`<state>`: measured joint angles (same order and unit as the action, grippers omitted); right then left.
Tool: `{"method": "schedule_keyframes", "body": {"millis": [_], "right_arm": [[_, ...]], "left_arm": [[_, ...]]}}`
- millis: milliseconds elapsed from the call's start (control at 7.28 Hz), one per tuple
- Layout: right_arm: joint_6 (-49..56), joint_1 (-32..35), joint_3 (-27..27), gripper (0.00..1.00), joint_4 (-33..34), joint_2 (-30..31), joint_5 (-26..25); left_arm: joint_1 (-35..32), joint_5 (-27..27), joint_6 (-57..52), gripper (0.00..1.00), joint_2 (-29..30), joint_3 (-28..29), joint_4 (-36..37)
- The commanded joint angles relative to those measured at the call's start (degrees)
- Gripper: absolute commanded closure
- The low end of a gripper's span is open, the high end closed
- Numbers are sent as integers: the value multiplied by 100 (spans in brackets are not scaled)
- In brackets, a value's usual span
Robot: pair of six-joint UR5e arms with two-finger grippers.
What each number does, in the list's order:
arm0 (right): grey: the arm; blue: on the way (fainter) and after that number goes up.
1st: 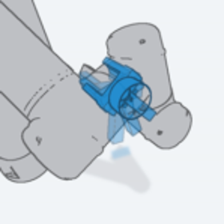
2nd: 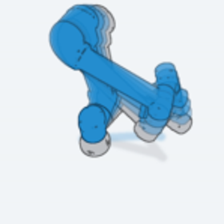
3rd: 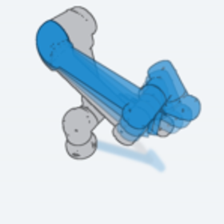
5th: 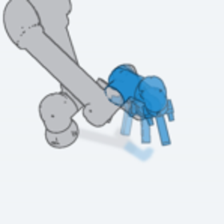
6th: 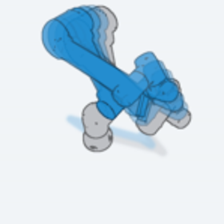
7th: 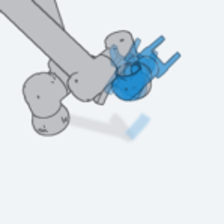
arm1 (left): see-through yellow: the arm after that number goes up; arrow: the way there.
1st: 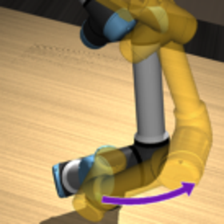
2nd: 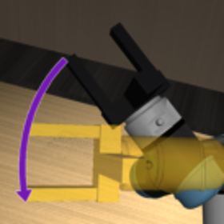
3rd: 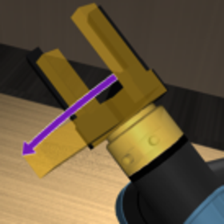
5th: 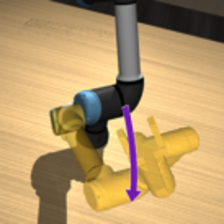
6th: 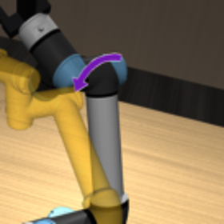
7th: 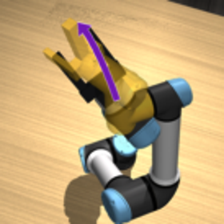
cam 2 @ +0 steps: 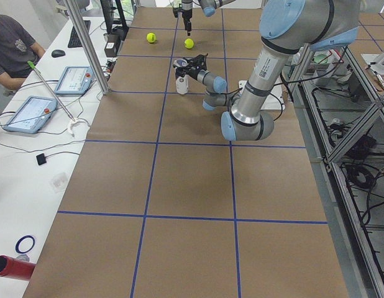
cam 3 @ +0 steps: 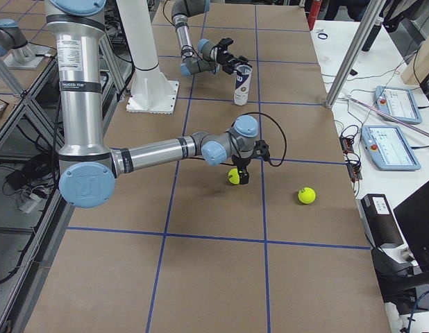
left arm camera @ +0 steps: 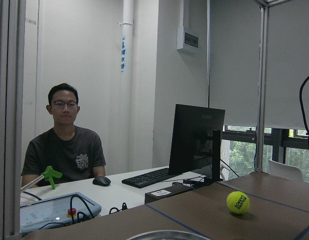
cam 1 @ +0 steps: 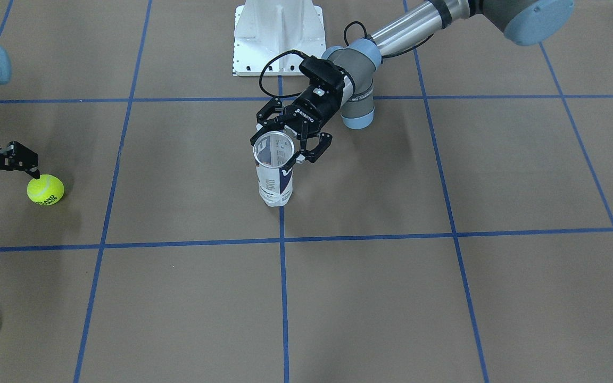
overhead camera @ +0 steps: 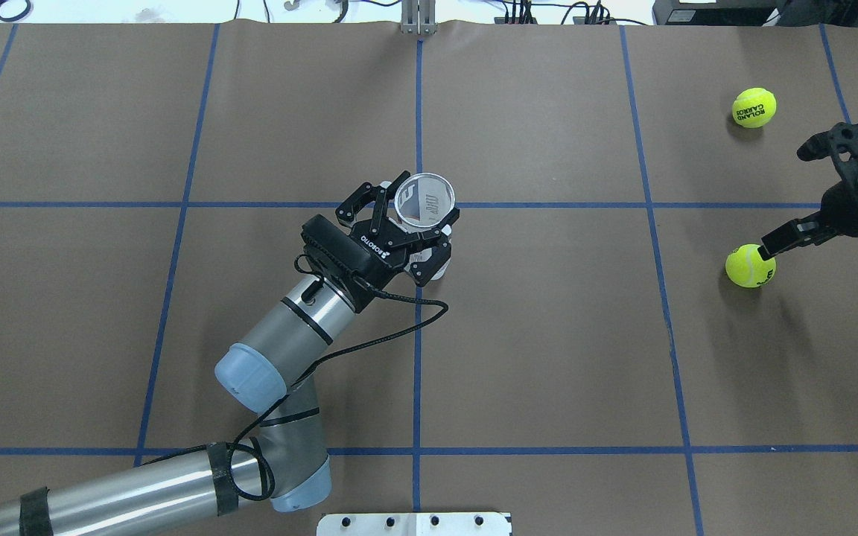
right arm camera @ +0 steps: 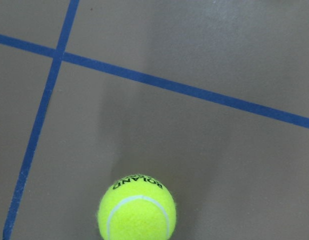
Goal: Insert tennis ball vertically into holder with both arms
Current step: 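Lower the right gripper and close it on the nearer tennis ball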
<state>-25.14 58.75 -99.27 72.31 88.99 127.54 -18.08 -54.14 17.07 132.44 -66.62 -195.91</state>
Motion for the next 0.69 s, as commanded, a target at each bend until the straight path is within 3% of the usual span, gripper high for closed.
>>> {"method": "schedule_keyframes", "body": {"millis": [0,550], "right_arm": [[-184,-328,74,0,-7,-39,-133],[-176,-478,496,1,-7,-329,-291]], "left_arm": [[-2,0,7,16,1,0,0],[6,0,16,15,1,0,0]]}}
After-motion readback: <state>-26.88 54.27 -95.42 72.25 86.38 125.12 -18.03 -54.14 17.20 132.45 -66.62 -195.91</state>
